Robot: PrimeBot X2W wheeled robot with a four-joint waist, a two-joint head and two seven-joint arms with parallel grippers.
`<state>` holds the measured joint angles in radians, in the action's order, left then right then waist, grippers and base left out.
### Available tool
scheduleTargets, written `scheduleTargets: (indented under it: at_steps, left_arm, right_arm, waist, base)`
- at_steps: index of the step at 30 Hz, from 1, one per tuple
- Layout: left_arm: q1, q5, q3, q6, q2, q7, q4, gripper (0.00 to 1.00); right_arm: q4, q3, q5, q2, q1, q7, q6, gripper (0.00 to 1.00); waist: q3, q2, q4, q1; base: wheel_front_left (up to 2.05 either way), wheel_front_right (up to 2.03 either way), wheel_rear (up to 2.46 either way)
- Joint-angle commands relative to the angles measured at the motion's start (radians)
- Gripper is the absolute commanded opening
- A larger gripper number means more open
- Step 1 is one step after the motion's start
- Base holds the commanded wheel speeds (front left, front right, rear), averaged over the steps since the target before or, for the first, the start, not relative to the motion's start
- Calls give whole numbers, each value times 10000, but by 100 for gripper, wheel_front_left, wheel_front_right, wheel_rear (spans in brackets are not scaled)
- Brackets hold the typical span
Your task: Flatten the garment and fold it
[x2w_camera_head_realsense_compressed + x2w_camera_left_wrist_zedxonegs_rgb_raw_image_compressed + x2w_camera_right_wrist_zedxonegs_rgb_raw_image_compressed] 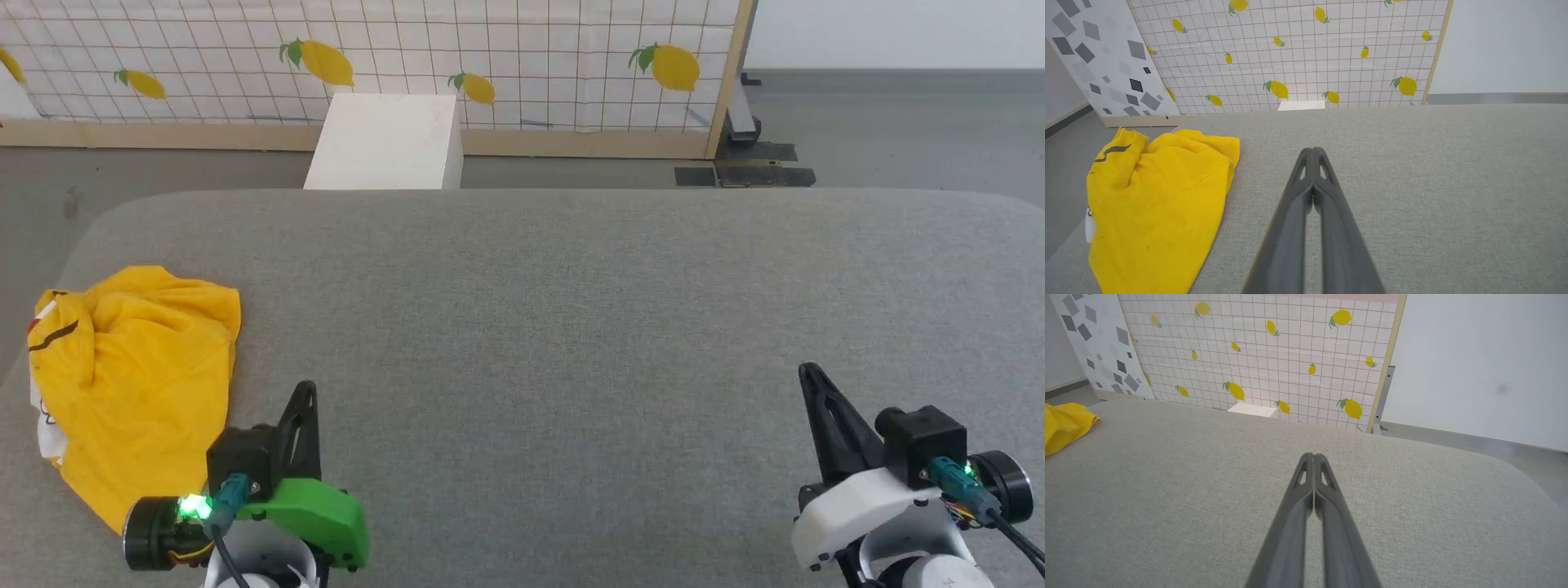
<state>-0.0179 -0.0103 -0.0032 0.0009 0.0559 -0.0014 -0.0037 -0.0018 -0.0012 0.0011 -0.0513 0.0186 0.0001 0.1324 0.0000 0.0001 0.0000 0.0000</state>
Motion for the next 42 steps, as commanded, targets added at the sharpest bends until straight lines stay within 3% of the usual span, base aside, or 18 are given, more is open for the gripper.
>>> scheduleTargets:
  at_steps: [1, 18, 19, 42]
  left_arm:
    - [179, 103, 32, -9, -57, 14, 37, 0]
    - [179, 103, 32, -9, -57, 14, 37, 0]
    - [-6, -6, -8, 0, 2, -4, -2, 100]
    - [-146, -212, -97, -37, -7, -397, -40, 100]
  right_arm:
    - [18, 12, -11, 11, -186, -1, -17, 0]
    - [18, 12, -11, 11, -186, -1, -17, 0]
    - [0, -7, 4, -2, 4, -5, 0, 100]
    - [30, -573, 113, 0, 77, -400, -3, 100]
  waist:
    - [0, -1, 0, 0]
    - [0, -1, 0, 0]
    - [0, -1, 0, 0]
    - [34, -1, 52, 0]
  base:
    - [0, 0, 0]
    - [0, 0, 0]
    - [0, 0, 0]
    - [0, 0, 0]
